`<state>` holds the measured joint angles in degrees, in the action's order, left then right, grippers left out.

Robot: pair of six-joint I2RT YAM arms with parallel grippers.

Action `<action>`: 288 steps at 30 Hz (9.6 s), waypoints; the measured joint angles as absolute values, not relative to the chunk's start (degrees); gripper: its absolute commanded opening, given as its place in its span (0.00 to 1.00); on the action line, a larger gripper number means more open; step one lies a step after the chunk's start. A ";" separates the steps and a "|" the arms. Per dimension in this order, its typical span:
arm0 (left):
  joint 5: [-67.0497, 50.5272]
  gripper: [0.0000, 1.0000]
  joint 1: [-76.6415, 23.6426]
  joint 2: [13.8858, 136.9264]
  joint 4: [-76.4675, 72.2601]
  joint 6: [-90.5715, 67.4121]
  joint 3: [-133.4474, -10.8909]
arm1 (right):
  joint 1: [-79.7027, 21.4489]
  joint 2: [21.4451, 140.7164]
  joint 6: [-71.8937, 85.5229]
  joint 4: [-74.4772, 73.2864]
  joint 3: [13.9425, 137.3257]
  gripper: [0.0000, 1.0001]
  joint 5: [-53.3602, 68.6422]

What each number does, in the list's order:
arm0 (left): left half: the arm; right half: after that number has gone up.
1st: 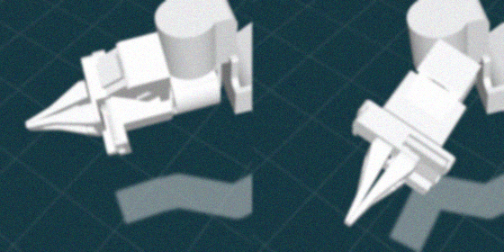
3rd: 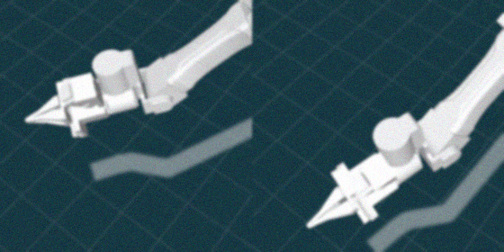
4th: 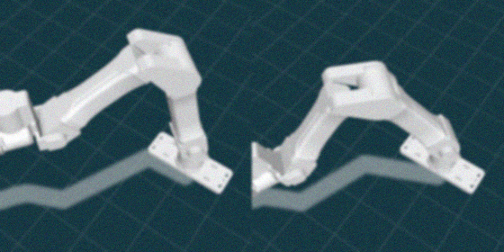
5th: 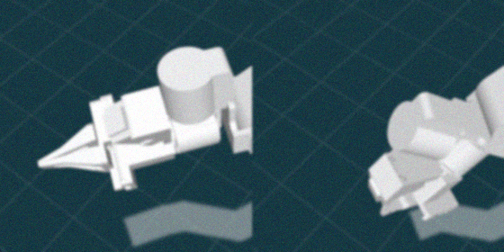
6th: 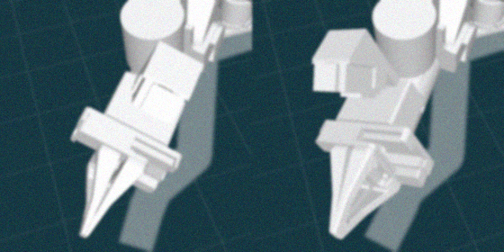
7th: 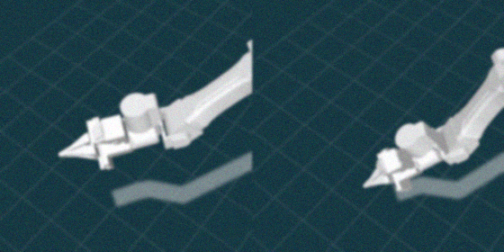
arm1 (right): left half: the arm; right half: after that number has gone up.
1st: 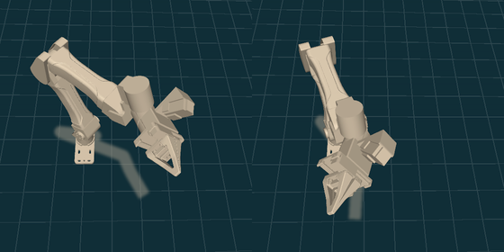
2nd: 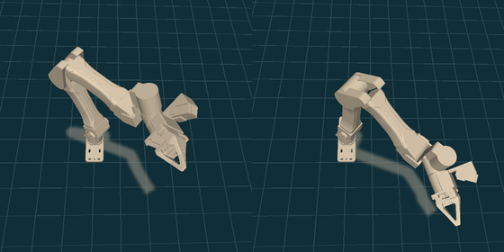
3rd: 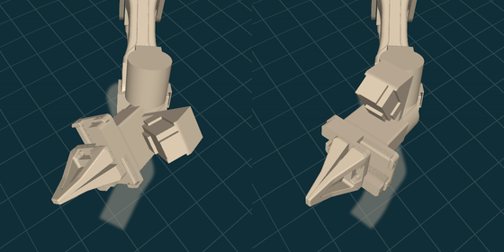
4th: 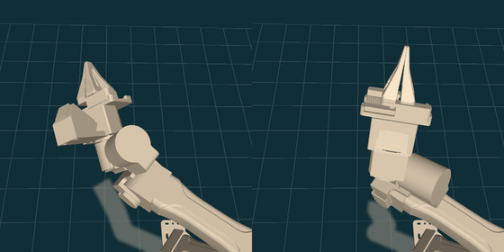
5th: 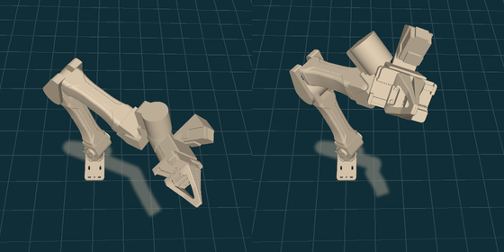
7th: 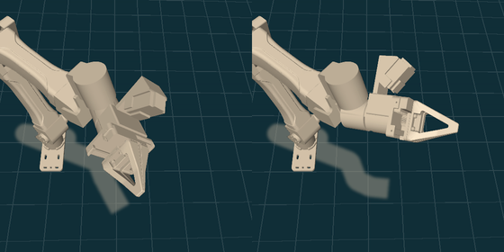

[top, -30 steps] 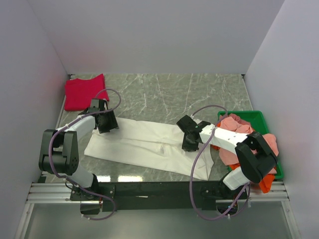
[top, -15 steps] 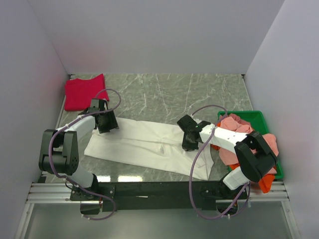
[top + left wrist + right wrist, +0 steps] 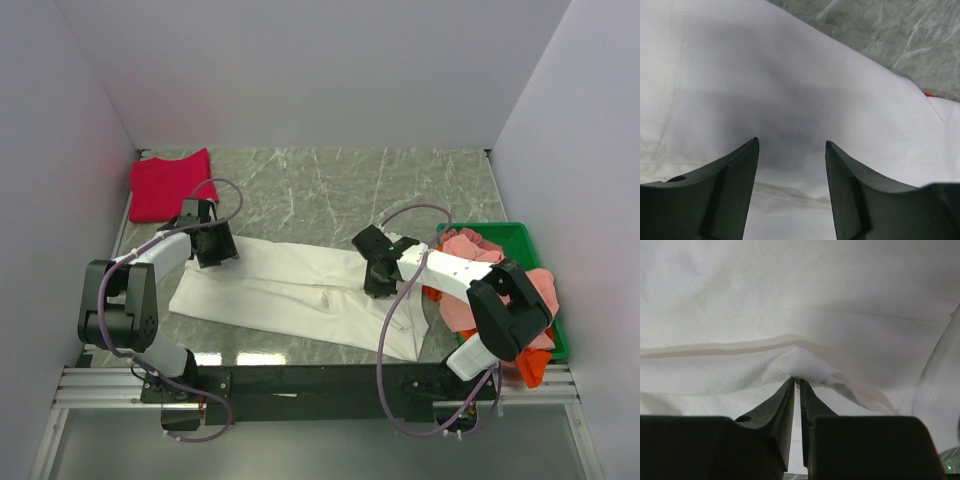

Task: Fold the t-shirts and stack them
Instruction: Fold the tshirt

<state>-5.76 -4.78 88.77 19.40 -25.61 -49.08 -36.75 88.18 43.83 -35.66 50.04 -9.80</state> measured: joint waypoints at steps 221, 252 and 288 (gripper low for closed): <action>-6.98 0.62 -1.48 88.40 18.61 -31.99 -53.08 | -14.33 130.32 22.06 -53.43 112.90 0.53 0.93; -4.97 0.62 -11.14 67.61 16.99 -46.92 -28.64 | -19.35 113.71 22.15 -42.89 79.55 0.51 7.29; -17.98 0.64 -55.40 89.65 10.09 -65.43 -42.22 | -16.86 143.39 18.52 -66.37 130.45 0.53 -4.80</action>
